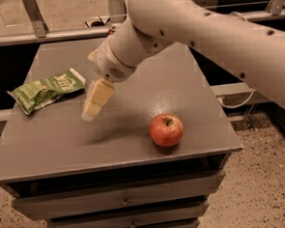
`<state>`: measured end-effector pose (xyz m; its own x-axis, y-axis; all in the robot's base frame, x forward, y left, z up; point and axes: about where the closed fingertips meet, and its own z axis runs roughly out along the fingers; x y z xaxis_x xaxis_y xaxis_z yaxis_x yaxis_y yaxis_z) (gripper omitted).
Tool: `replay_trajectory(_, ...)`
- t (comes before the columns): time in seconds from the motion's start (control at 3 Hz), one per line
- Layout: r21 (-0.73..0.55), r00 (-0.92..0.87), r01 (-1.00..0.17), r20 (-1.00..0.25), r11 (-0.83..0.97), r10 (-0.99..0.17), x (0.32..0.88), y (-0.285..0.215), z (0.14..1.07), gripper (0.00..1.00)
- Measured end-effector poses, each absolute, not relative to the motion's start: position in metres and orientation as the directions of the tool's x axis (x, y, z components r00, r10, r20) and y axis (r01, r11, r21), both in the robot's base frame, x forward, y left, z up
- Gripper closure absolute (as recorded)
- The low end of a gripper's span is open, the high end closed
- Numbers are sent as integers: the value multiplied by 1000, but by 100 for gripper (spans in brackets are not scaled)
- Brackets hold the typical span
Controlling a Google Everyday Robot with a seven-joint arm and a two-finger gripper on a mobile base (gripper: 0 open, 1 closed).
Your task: Pick green jalapeno chip bag
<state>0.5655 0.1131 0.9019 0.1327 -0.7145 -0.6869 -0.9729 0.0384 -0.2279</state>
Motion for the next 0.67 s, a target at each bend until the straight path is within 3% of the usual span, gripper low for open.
replay_trajectory(0.67,-195,90,-976,-767,97,-636,648,207,868,0)
